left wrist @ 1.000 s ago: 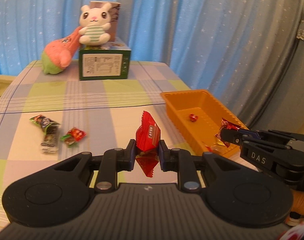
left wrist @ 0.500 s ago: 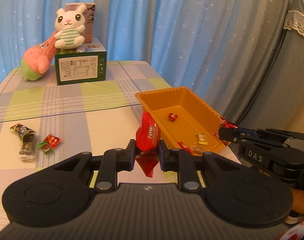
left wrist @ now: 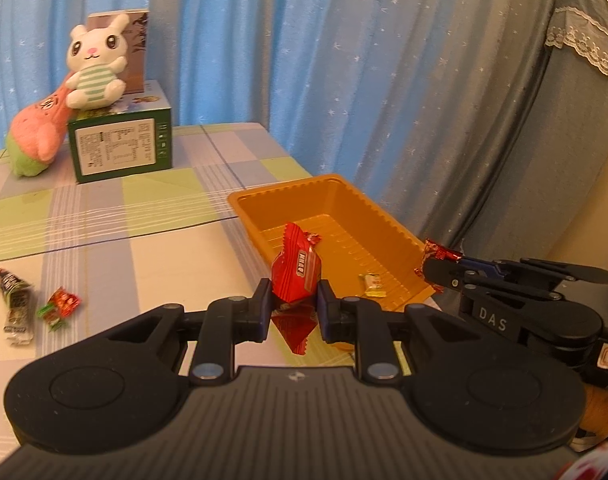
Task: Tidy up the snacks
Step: 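Carry both candies over the orange tray and open both tools to drop them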
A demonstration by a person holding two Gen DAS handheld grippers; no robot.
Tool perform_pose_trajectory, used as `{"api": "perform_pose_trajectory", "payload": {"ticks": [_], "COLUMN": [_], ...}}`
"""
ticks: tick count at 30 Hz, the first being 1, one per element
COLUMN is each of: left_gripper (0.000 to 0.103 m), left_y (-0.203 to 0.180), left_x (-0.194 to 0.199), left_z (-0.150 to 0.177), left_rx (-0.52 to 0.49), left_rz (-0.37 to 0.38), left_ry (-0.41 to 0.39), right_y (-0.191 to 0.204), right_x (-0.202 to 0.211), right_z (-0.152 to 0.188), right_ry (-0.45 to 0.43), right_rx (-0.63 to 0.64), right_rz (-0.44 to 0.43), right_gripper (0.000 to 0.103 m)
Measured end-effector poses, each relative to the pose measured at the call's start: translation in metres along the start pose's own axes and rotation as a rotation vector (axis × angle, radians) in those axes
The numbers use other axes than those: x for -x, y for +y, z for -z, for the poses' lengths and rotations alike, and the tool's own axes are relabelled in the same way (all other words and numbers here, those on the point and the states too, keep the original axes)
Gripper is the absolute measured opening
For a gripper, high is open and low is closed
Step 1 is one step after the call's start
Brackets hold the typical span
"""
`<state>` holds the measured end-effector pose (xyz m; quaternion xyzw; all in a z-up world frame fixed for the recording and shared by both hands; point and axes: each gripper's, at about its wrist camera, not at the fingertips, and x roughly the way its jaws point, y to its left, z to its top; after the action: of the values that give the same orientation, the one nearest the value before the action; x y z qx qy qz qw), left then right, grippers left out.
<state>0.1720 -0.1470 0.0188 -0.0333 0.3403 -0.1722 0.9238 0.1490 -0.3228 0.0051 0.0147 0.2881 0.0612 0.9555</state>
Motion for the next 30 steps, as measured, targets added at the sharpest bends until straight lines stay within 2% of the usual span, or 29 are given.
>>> {"api": "perform_pose_trajectory", "payload": {"ticks": [13, 30], "left_gripper": [0.020, 0.020], "left_y": [-0.020, -0.034], "left_x": [-0.046, -0.099], "left_z": [-0.016, -0.033], "left_rx": [-0.013, -0.046], "left_rz": [0.048, 0.077], "left_ry": [0.036, 0.082], "right_y": [-0.036, -0.062], "right_x": [-0.014, -0.058], "right_z": [-0.005, -0.011], "right_ry": [0.008, 0.051], "right_rx": [-0.011, -0.007], "right_rz": [0.047, 0.038], "right_gripper": [0.015, 0.015]}}
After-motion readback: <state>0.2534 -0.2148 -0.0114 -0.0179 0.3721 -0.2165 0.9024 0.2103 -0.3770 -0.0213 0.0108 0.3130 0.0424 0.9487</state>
